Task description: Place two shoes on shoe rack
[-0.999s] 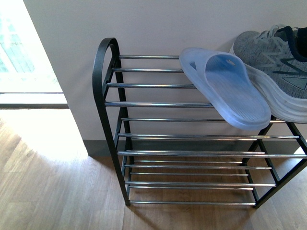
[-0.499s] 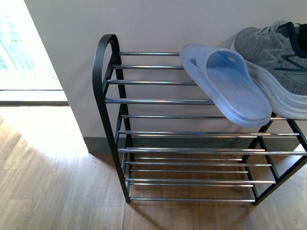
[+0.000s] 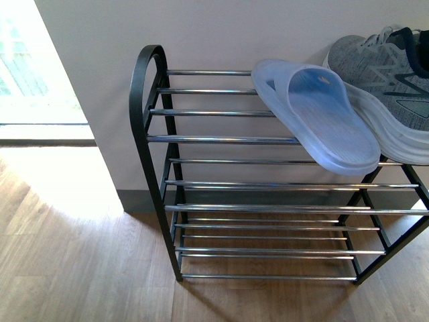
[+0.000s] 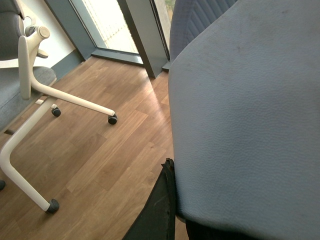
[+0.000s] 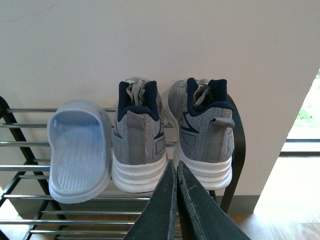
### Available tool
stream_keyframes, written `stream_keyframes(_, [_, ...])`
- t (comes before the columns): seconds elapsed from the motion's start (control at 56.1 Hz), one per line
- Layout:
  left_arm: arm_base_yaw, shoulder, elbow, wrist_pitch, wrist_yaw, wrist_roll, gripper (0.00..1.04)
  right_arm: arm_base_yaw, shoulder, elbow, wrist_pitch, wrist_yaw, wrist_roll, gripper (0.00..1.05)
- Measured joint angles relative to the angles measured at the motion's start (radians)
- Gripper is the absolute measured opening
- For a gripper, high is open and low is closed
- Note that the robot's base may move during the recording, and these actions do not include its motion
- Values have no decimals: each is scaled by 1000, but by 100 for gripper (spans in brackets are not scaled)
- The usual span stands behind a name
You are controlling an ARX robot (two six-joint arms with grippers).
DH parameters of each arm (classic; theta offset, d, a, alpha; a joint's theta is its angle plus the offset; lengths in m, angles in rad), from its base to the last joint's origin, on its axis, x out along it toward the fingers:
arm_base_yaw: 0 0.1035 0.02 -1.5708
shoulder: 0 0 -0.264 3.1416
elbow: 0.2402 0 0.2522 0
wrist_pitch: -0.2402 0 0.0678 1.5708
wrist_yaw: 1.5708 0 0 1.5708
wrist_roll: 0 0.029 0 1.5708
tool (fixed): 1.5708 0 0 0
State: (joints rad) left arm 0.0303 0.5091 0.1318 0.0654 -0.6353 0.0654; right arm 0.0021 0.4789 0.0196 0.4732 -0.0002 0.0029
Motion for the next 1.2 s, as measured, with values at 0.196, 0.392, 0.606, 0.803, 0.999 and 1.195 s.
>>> stream_keyframes(0.196, [0, 0, 0, 0, 0, 0, 2, 0, -102, 0, -97, 0, 0, 1])
stream_keyframes(0.392, [0, 0, 0, 0, 0, 0, 2, 0, -172, 0, -164, 0, 0, 1])
stream_keyframes(0.606, [0, 0, 0, 0, 0, 0, 2, 0, -243, 0, -236, 0, 0, 1])
stream_keyframes(0.803, [0, 0, 0, 0, 0, 0, 2, 0, -325, 0, -321, 0, 0, 1])
stream_keyframes(0.999, [0, 0, 0, 0, 0, 0, 2, 0, -470, 0, -470, 1, 0, 1])
stream_keyframes(1.195, [0, 0, 0, 0, 0, 0, 2, 0, -472, 0, -472, 0, 0, 1])
